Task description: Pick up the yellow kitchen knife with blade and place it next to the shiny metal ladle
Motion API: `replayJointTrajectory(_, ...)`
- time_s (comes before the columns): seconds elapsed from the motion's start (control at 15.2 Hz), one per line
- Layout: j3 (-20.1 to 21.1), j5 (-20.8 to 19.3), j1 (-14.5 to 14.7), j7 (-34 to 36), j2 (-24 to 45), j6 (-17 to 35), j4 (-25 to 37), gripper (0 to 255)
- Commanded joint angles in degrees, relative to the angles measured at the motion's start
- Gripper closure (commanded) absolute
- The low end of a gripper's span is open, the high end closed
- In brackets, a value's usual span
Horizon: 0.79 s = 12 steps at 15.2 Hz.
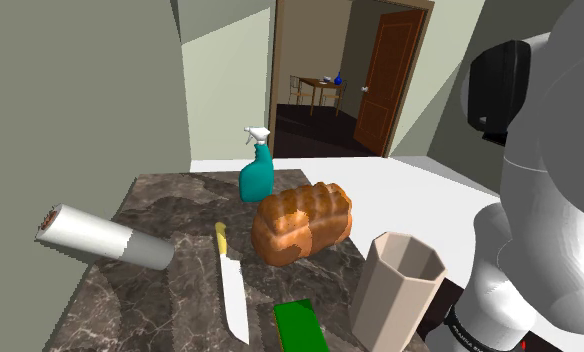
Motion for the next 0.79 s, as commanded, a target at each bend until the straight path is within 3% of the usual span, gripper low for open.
replayJointTrajectory(0.0, 0.0, 0.0, 0.0, 0.0, 0.0, 0.0, 0.0, 0)
replayJointTrajectory(0.33, 0.0, 0.0, 0.0, 0.0, 0.0, 0.0, 0.0, 0)
replayJointTrajectory(0.59, 3.9, 4.9, -3.6, -3.3, -4.2, -5.9, 3.8, 0)
replayJointTrajectory(0.73, 3.9, 4.9, -3.6, -3.3, -4.2, -5.9, 3.8, 0)
